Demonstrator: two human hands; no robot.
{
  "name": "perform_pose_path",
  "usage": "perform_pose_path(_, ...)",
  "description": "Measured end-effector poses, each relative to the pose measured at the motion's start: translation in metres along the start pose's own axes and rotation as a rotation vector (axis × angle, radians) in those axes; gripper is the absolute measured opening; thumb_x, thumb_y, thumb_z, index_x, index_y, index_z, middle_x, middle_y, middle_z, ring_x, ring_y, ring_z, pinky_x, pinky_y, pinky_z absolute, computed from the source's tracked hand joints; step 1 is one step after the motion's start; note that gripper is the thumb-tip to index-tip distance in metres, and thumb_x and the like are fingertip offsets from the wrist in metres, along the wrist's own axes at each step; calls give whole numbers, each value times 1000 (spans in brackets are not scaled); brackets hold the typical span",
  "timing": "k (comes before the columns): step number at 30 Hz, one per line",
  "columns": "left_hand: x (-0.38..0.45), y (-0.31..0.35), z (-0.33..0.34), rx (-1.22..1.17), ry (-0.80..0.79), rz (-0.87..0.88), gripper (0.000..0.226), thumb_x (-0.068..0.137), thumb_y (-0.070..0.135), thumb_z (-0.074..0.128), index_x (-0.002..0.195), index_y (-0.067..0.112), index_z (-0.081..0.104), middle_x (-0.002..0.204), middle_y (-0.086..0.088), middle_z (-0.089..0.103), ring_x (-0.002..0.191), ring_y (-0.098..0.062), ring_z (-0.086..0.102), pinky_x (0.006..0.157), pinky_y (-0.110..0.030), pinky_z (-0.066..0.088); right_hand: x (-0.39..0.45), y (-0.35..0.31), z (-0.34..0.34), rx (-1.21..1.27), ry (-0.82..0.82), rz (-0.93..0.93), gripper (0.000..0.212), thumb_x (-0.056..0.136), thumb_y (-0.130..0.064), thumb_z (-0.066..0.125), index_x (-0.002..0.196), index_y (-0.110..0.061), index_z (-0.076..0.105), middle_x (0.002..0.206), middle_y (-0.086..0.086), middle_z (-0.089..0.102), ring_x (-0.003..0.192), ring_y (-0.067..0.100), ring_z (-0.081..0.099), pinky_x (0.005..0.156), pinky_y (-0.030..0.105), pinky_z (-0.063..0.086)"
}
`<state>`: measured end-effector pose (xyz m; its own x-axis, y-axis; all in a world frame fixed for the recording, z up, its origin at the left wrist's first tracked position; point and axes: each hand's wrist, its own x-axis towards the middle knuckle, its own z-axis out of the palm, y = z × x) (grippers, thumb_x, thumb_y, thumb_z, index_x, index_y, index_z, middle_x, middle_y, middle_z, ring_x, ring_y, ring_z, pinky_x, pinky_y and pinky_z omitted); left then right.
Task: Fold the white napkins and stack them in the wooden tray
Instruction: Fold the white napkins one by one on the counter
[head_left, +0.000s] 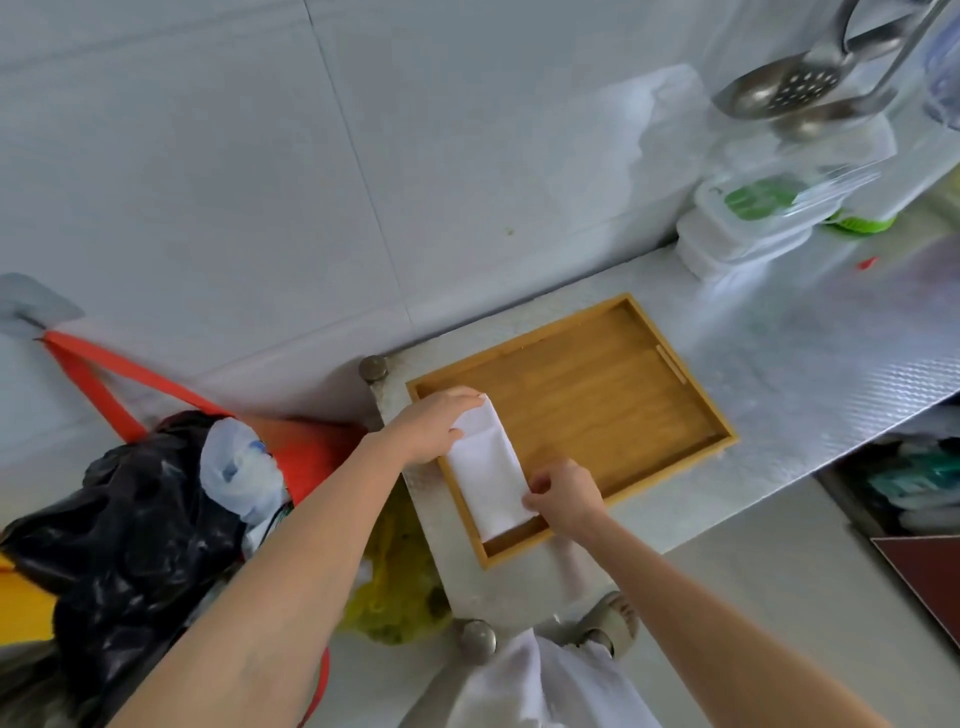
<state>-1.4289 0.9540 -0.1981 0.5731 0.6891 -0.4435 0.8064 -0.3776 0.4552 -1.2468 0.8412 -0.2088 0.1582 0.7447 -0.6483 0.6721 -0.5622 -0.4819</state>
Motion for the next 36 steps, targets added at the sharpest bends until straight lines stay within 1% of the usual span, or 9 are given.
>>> perform_pose_path(2, 0, -5, 1, 16, 29, 6, 61, 94, 6, 53, 149, 22, 31, 154, 7, 27, 139, -13, 30, 107, -26, 32, 1, -2, 1, -17, 11, -7, 18, 81, -12, 65, 64, -15, 59, 62, -3, 53, 54, 10, 49, 47, 20, 37)
perform_pose_path(8, 7, -8, 4, 101, 148, -34, 64, 87, 13, 65, 144, 24, 38, 137, 5, 40, 124, -14, 42, 93, -30, 46, -2, -5, 8, -192, 91, -30, 3, 83, -18, 62, 82, -19, 60, 77, -2, 60, 67, 13, 58, 53, 21, 45)
perform_pose_path(13, 6, 1, 2, 125, 162, -108, 54, 88, 10, 63, 138, 19, 44, 131, -1, 44, 121, -19, 45, 93, -34, 46, -10, -4, 10, -200, 136, -73, 2, 86, -19, 61, 85, -19, 59, 79, -1, 61, 70, 15, 60, 61, 25, 52)
perform_pose_path(16, 4, 17, -3, 198, 236, -128, 46, 91, 15, 58, 136, 16, 47, 133, -3, 47, 122, -21, 46, 95, -35, 45, -14, 1, -4, -180, 144, -113, 7, 87, -25, 61, 86, -19, 58, 78, -2, 61, 71, 16, 61, 61, 28, 53)
perform_pose_path(19, 2, 56, -14, 169, 278, -110, 36, 96, 23, 53, 131, 17, 52, 127, -1, 55, 114, -20, 53, 86, -32, 47, -26, 18, -42, -99, 244, -160, 9, 90, -23, 58, 84, -16, 58, 74, -1, 59, 68, 18, 59, 59, 31, 52)
perform_pose_path(22, 5, 116, -24, 182, 182, -31, 28, 96, 32, 52, 121, 20, 59, 116, 2, 64, 102, -16, 61, 82, -34, 53, -48, 59, -92, -1, 437, -182, 17, 92, -22, 55, 78, -11, 56, 71, 2, 60, 68, 23, 58, 57, 34, 47)
perform_pose_path(27, 34, 263, -10, 335, 92, 230, 22, 96, 32, 49, 110, 21, 62, 110, 1, 65, 97, -19, 61, 77, -33, 51, -105, 174, -178, 31, 659, -20, 14, 90, -22, 56, 84, -12, 63, 80, 8, 67, 79, 31, 61, 69, 37, 50)
perform_pose_path(30, 57, 382, 29, 424, 50, 380, 22, 93, 29, 52, 109, 20, 63, 115, -4, 64, 108, -27, 59, 84, -34, 47, -156, 265, -223, 26, 749, 141, 13, 89, -22, 53, 82, -14, 60, 80, 7, 66, 79, 32, 60, 66, 34, 46)
perform_pose_path(36, 71, 629, 143, 592, -62, 669, 26, 95, 31, 51, 114, 18, 62, 118, -6, 64, 109, -28, 59, 90, -39, 49, -289, 468, -281, -113, 903, 380, 13, 92, -20, 46, 87, -13, 56, 88, 6, 65, 85, 32, 60, 62, 32, 38)
